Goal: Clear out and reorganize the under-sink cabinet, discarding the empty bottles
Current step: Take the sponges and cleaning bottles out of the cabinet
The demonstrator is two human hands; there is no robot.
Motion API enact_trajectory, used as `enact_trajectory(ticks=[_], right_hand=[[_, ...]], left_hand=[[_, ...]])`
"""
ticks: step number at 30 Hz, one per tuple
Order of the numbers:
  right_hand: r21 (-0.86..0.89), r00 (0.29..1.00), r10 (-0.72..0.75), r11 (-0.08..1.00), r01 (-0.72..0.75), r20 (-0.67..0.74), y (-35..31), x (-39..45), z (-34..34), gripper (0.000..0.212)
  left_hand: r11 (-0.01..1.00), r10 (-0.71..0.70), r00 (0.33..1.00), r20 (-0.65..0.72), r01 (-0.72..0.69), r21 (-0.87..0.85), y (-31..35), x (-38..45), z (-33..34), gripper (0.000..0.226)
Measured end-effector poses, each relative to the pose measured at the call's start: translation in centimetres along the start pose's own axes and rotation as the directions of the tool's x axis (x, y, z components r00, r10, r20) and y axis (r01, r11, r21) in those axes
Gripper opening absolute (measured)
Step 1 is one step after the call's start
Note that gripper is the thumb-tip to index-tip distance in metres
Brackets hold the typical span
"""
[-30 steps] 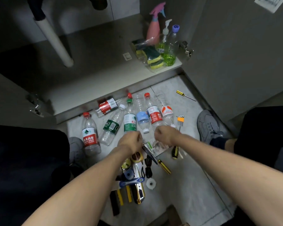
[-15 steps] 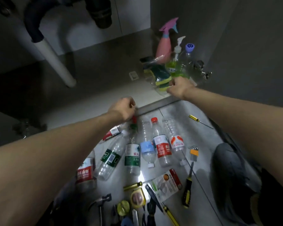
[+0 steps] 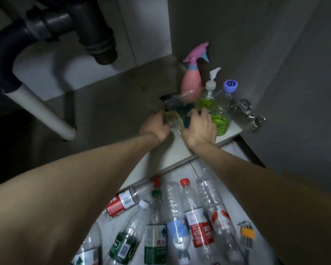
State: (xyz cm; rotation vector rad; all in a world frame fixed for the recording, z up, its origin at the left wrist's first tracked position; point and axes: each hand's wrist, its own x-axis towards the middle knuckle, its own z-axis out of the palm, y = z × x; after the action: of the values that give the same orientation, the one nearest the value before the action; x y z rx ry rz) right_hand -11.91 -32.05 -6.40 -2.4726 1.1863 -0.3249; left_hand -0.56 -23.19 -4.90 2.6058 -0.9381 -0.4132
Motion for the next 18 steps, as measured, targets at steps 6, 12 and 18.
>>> enact_trajectory(ticks=[6,12,18], right_hand=[[0.553,0.929,0.266,0.829,-0.085,-0.256,0.8,-7.1,2.7,0.050],[0.599,0.924,0.329,0.786,-0.155,-0.192,7.5,-14.8,5.7,0.048],[0.436,0.974,0.187,0.892,-0.115,-0.126,10.9,-14.7,5.0,0.046]], left_hand=[[0.995,0.098,0.975,-0.200,-0.101,-0.002,0.9,2.6,-0.5,0.056],[0.995,0.097,0.995,-0.039,-0.098,-0.020,2.6,6.3,2.5,0.048],[0.994,-0.107,0.994,-0.025,0.106,-0.015,2.6,6.7,4.9,0.059]])
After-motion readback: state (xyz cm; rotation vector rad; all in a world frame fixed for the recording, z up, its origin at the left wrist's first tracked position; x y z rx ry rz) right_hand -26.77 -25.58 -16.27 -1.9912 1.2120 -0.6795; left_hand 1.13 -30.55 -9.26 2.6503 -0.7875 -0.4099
